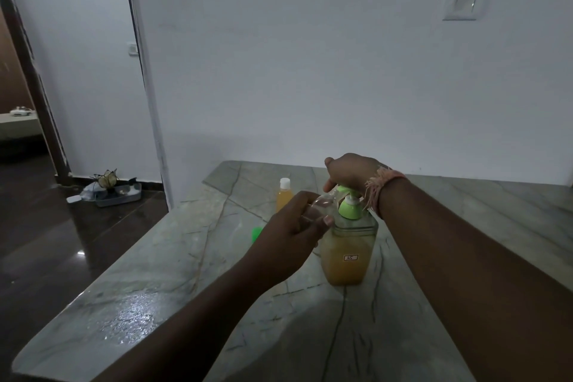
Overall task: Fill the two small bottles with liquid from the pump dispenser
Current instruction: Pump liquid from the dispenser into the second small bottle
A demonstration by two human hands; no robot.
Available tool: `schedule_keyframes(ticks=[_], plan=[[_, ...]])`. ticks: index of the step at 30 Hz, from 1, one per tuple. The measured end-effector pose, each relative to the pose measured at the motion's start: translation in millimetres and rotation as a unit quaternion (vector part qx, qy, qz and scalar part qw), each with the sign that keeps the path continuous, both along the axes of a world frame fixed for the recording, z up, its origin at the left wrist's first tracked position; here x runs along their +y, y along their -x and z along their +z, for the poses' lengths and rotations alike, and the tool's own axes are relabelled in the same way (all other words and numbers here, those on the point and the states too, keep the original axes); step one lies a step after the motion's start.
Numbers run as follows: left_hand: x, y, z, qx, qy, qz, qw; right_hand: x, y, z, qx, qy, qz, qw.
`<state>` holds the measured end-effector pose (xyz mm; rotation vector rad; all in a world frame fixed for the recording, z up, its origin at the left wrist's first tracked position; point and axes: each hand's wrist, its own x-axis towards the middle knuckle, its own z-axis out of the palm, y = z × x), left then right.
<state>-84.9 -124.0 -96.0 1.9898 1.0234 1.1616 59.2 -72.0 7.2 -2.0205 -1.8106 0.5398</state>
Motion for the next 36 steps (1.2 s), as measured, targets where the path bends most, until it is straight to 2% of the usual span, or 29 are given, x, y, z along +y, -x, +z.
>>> schedule_keyframes(ticks=[4, 9, 13, 20, 26, 30, 36], plan=[[8, 1, -9, -0.041, -0.007, -0.014, 0.999, 6, 0, -7, -0.006, 0.010, 0.005, 1.000], [13, 1, -20, -0.095, -0.017, -0.031, 0.995, 4, -1, -12, -0.078, -0.009, 0.013, 0.997], [11, -2, -21, -0.157, 0.024, -0.051, 0.986, 8, 1, -6, -0.051, 0.013, 0.020, 0.998], [16, 2, -25, -0.268, 0.093, -0.122, 0.951, 11, 7, -5, -0.021, 0.002, 0.003, 1.000], [16, 1, -26, -0.254, 0.063, -0.085, 0.961, 8, 6, -7, 0.002, 0.012, -0.006, 1.000], [12, 0, -24, -0.244, 0.040, -0.060, 0.967, 10, 4, 0, -0.015, 0.018, 0.026, 0.999], [13, -2, -29, -0.218, 0.011, -0.037, 0.975, 13, 4, -10, -0.022, -0.003, 0.007, 1.000]])
